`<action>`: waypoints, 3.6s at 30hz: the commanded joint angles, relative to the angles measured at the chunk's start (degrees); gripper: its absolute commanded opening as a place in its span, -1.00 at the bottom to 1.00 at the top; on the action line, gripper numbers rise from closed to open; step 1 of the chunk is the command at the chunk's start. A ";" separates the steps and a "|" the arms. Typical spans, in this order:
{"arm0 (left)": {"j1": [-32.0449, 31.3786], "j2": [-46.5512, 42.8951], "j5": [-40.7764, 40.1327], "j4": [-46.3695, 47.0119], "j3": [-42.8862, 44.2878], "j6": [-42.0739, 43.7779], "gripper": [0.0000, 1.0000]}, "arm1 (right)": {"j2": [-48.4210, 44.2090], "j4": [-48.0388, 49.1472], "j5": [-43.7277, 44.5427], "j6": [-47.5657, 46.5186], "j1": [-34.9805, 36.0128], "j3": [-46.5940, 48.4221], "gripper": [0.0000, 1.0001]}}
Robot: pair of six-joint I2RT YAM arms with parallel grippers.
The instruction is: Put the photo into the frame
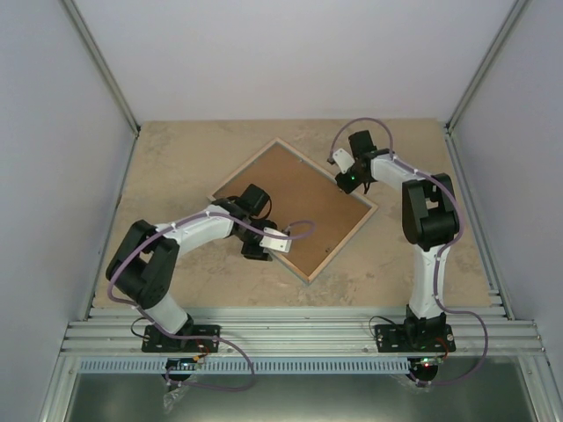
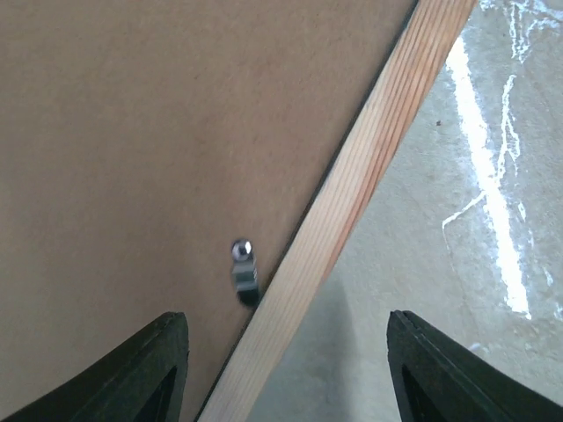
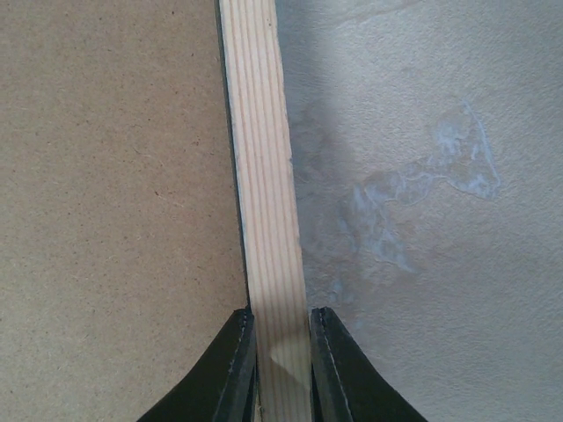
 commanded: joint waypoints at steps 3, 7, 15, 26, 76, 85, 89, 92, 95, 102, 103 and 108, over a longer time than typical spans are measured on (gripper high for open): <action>-1.65 3.34 -0.60 2.15 -2.23 -0.04 0.17 | 0.29 -0.54 -0.22 4.92 1.15 -3.18 -0.99; -1.69 3.62 -2.09 3.30 -3.83 0.29 0.04 | 0.11 -0.25 -0.33 5.02 1.15 -3.45 -0.99; -1.71 4.51 -2.53 3.83 -4.03 -0.40 -0.03 | 0.11 -0.19 -0.44 5.11 1.12 -3.56 -0.99; -1.67 1.73 -2.79 3.90 -1.18 -1.41 0.24 | 0.53 -0.31 -0.94 5.11 1.12 -3.42 -0.99; 0.27 2.79 -0.53 0.89 3.83 -9.94 0.25 | 0.00 0.43 -0.39 6.89 1.49 -4.17 -0.99; -4.66 0.35 2.96 10.13 4.73 -31.50 0.51 | -1.10 1.40 1.05 13.23 3.37 -4.86 -0.99; -5.47 -0.89 0.89 13.40 0.24 -35.15 0.51 | -2.51 1.91 2.75 18.98 4.52 -5.44 -0.99; -6.06 -3.58 -0.32 14.82 -4.08 -34.70 0.52 | -3.65 2.00 4.00 23.31 5.82 -6.09 -0.99; -6.56 -5.59 -2.00 15.01 -7.15 -34.65 0.52 | -5.19 2.92 6.31 27.93 8.12 -7.87 -0.99; -6.85 -8.20 -3.70 16.72 -13.68 -34.93 0.50 | -6.14 4.02 11.51 34.82 12.73 -11.23 -0.99; -6.85 -8.53 -4.07 16.69 -14.57 -34.29 0.49 | -6.04 4.04 11.52 35.00 12.79 -11.34 -0.99; -6.85 -10.58 -4.84 16.96 -18.87 -31.86 0.45 | -5.45 4.04 11.47 35.57 12.83 -11.45 -0.99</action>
